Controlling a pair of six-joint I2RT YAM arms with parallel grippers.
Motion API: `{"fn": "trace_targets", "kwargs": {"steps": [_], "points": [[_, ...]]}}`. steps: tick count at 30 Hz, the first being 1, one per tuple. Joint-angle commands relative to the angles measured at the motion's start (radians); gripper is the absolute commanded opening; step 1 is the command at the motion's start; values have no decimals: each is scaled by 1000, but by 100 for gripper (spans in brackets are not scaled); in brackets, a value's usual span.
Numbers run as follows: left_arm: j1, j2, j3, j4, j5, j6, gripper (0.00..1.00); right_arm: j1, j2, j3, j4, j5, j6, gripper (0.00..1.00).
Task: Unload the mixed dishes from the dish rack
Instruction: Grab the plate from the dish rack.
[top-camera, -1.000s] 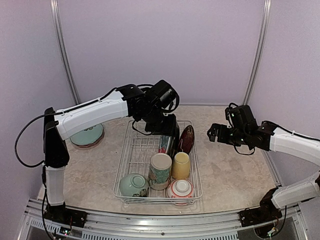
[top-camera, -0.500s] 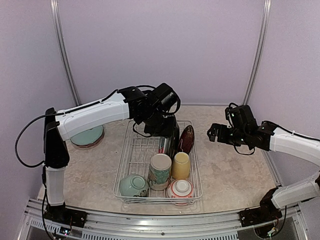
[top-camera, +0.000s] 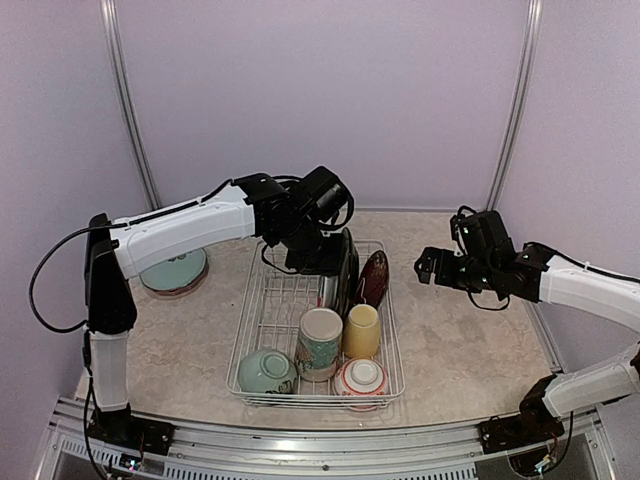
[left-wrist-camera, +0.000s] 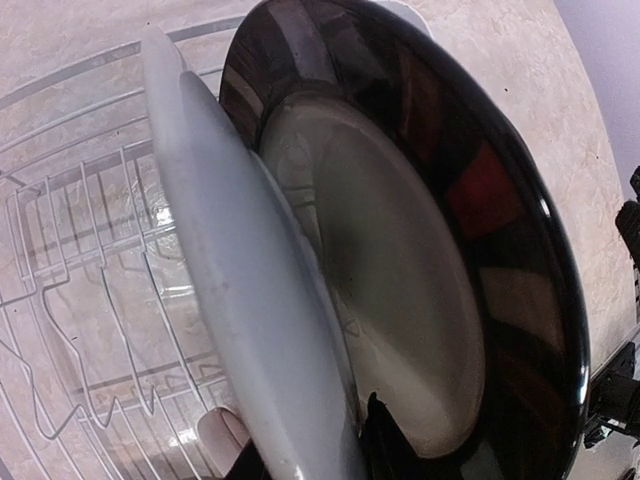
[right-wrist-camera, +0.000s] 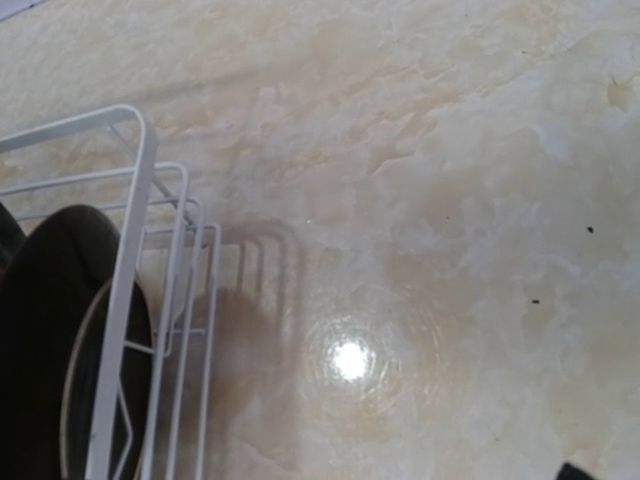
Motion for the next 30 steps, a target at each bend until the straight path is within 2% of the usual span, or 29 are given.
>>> {"fn": "trace_targets", "kwargs": {"steps": [1, 6, 22, 30], "points": [[35, 36, 21, -15, -33, 25, 23, 8, -23, -21, 0, -1, 3, 100], [40, 45, 46, -20, -5, 31, 14, 8, -18, -19, 4, -5, 2, 100], [40, 41, 171, -96, -20, 33, 0, 8, -13, -2, 0, -11, -4, 100], [41, 23, 242, -135, -28, 14, 0, 8, -6, 10, 1, -16, -5, 100]]}}
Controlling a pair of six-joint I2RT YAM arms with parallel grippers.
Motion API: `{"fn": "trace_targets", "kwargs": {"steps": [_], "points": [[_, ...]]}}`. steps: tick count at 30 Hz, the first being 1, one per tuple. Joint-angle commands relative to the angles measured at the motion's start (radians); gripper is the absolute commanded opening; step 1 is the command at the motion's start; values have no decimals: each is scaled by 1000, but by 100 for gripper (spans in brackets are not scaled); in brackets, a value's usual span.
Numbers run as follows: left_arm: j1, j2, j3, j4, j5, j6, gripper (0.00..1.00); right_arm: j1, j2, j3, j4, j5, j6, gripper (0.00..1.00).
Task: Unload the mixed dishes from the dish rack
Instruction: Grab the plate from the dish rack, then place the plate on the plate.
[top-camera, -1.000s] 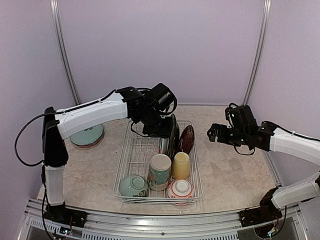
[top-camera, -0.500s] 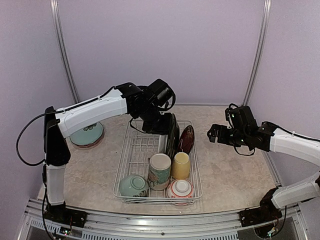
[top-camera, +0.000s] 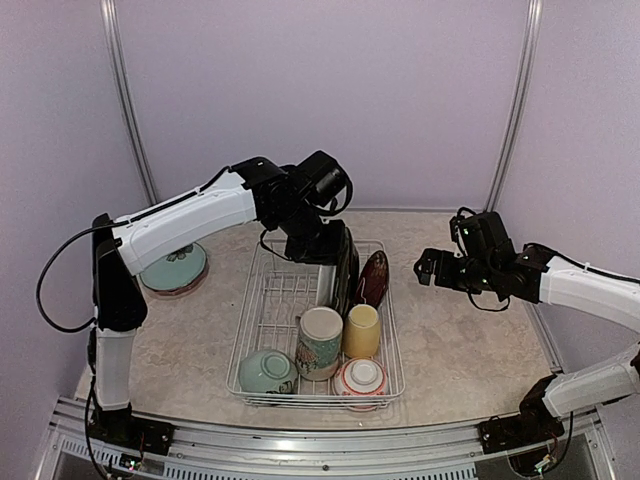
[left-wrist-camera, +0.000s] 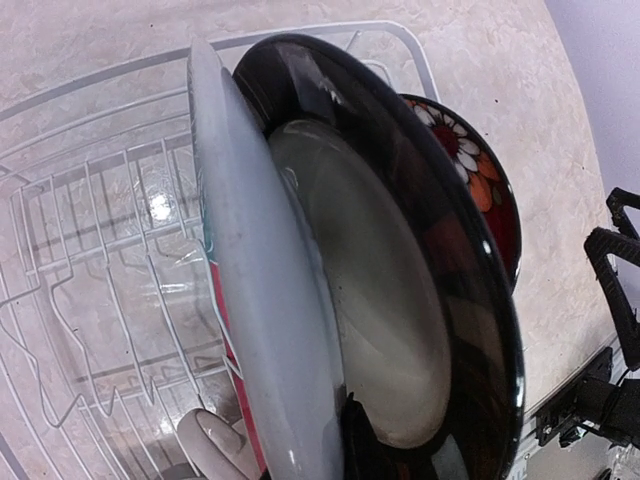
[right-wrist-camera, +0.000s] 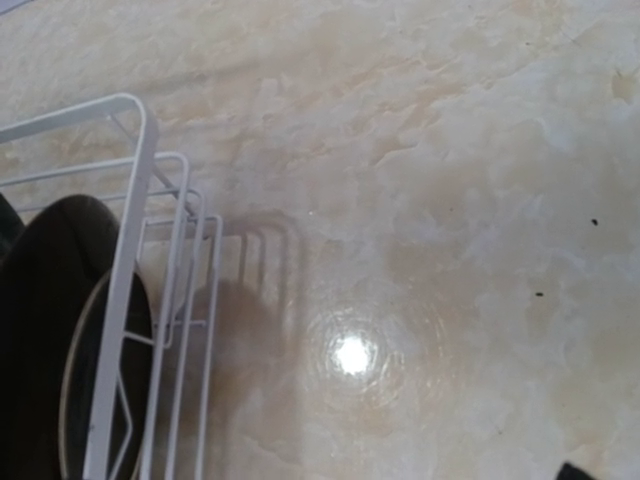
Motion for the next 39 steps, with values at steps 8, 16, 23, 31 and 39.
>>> {"fn": "trace_targets", "kwargs": {"steps": [8, 16, 23, 31, 39], "points": [[11, -51, 134, -54, -87, 43, 0, 8, -2, 13, 2, -9, -3, 100], [19, -124, 156, -96, -91, 95, 0, 8, 8, 11, 7, -12, -2, 100], [43, -224, 134, -91, -43, 95, 0, 8, 22, 14, 19, -19, 0, 100], [68, -329, 35, -19, -35, 163, 0, 8, 31, 17, 20, -25, 1, 100], [82, -506, -124, 86, -245, 367, 0, 8, 20, 17, 7, -11, -3, 100]]}}
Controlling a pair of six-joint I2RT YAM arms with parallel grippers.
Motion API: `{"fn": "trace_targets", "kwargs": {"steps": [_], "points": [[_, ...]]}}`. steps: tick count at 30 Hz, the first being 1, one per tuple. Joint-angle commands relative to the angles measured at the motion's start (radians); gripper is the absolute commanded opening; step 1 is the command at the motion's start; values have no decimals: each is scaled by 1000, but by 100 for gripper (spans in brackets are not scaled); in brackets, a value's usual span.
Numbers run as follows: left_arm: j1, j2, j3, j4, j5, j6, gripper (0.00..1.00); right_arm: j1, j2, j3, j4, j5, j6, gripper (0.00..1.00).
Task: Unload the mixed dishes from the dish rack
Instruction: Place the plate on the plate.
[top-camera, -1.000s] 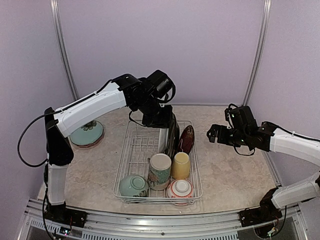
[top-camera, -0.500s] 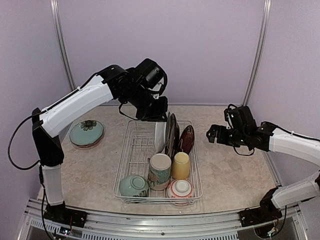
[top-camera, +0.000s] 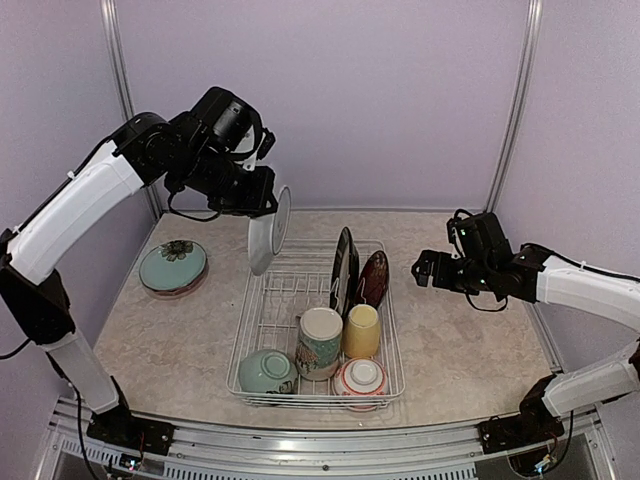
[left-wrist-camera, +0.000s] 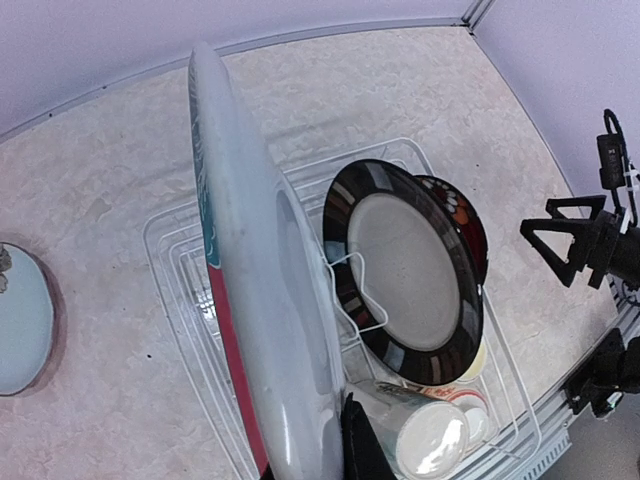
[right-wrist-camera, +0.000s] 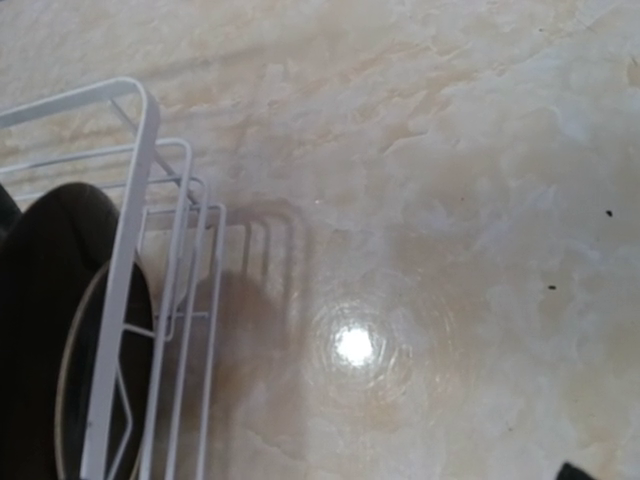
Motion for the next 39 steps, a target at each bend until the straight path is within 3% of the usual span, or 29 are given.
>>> {"fn": "trace_targets", "kwargs": {"steps": [1, 7, 13, 18, 25, 31, 39], "points": [[9, -132, -54, 166, -212, 176, 0, 8, -1, 17, -3, 10, -3, 100], [66, -194, -216, 190, -484, 312, 0, 8, 1, 20, -16, 24, -18, 100], [217, -183, -342, 195, -595, 338, 0, 7, 11, 45, -59, 74, -47, 100], [328, -104, -380, 183, -625, 349, 0, 8, 10, 52, -74, 96, -58, 100], [429, 126, -308, 118, -668, 336, 0, 8, 18, 40, -71, 99, -52, 100], [464, 253, -289, 78, -687, 324, 0, 8, 17, 34, -77, 105, -49, 100], [481, 303, -329, 76, -683, 301, 0, 8, 54, 51, -65, 81, -49, 100]]}}
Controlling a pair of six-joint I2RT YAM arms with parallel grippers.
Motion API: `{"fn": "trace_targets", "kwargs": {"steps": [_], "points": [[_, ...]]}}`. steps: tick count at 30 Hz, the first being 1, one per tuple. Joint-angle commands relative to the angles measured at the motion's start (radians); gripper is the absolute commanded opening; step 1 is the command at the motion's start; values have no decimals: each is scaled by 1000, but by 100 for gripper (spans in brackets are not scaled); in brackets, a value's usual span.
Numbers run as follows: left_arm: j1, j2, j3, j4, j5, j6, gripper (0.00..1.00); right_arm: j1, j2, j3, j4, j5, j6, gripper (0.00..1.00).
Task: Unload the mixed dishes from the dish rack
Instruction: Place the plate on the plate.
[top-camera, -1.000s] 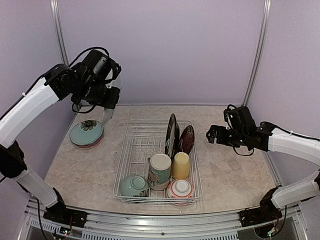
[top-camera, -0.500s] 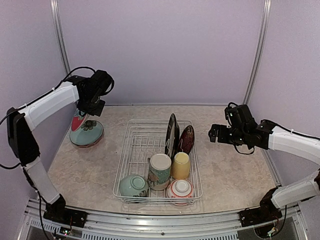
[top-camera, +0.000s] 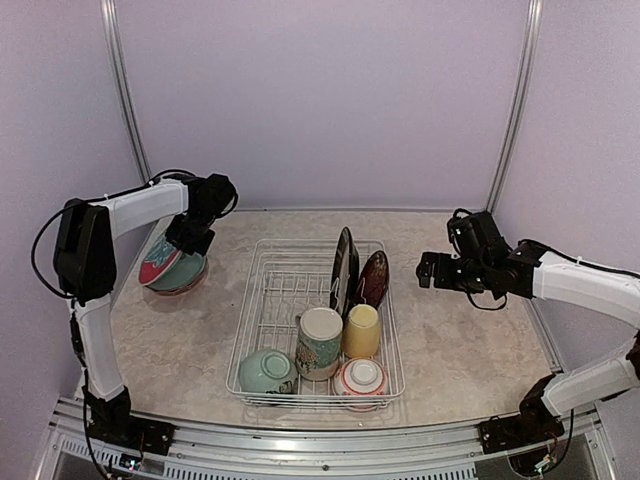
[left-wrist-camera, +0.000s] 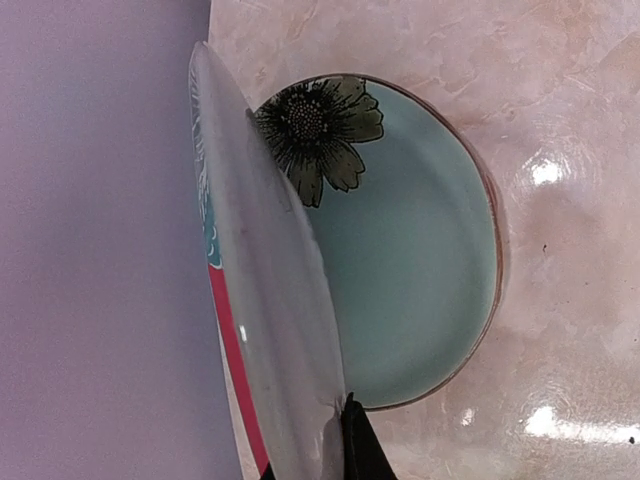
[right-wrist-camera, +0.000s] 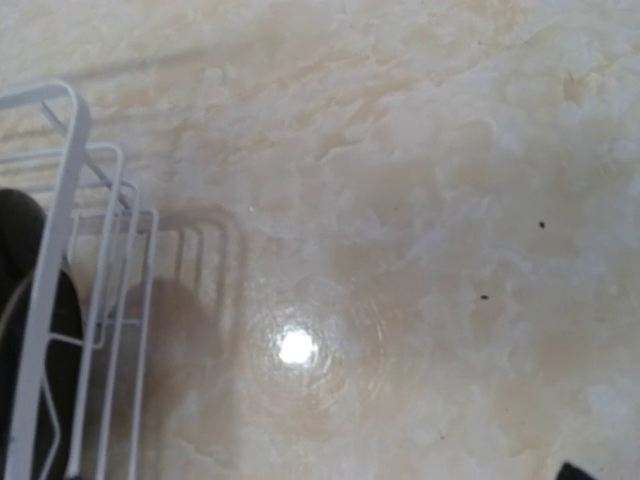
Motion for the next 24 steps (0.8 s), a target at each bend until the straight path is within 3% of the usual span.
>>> {"fn": "trace_targets", "kwargs": {"steps": [1, 12, 17, 24], "points": [[7, 11, 24, -2, -120, -23, 0, 8, 35, 24, -7, -8, -2, 100], [24, 88, 73, -41, -140, -44, 0, 8, 53, 22, 7, -28, 6, 100], [32, 108, 96, -67, -76, -76, 22, 8, 55, 29, 7, -31, 5, 100], [50, 115, 104, -82, 27, -95, 29, 8, 47, 37, -3, -33, 6, 100]]}}
